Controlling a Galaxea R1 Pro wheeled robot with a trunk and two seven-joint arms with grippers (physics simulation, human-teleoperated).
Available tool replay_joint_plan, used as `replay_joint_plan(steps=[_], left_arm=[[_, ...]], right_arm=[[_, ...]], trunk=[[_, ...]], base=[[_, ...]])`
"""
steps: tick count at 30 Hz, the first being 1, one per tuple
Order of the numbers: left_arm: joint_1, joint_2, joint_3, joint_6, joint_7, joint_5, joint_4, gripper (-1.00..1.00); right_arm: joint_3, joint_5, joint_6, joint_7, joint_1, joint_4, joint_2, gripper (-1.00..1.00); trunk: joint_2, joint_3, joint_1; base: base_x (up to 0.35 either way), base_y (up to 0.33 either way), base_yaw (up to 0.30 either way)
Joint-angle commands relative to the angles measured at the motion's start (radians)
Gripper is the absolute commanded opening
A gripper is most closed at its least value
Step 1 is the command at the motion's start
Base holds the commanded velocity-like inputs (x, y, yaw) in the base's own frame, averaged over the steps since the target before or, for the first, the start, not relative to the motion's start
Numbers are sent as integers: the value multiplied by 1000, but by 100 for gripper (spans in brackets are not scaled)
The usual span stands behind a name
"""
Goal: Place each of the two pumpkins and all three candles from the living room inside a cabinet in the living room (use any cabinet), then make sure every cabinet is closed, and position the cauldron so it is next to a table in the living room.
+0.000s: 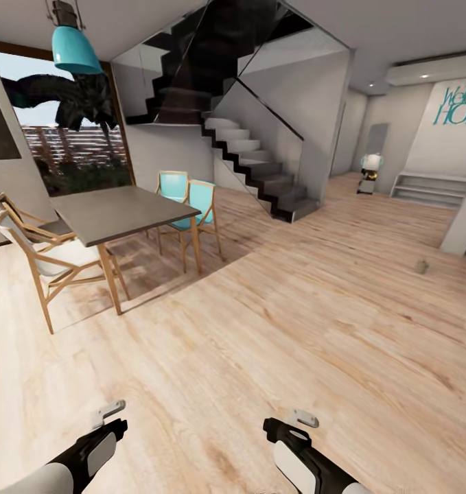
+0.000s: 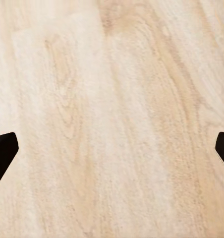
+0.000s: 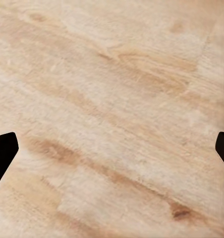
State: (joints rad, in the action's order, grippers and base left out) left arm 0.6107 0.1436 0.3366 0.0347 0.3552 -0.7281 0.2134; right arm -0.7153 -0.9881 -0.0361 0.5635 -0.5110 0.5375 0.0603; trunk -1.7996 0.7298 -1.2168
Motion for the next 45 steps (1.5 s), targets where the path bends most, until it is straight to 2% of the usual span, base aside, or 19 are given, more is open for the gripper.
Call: replay_joint_plan(steps=[1,32,45], left_arm=[[0,1,9,4,7,-7,3,100],[0,1,9,3,7,-7,3,100],[0,1,9,4,7,-7,3,100]], right_arm=[[-6,-3,-4,7,-1,1,-2,100],[-3,-3,-4,7,-1,1,-1,100],[-3,-3,-4,7,-1,1,0,100]], trunk=[[0,1,0],[0,14,0],[0,19,0]], base=[[0,0,-278],[0,0,-278],[84,0,-278]])
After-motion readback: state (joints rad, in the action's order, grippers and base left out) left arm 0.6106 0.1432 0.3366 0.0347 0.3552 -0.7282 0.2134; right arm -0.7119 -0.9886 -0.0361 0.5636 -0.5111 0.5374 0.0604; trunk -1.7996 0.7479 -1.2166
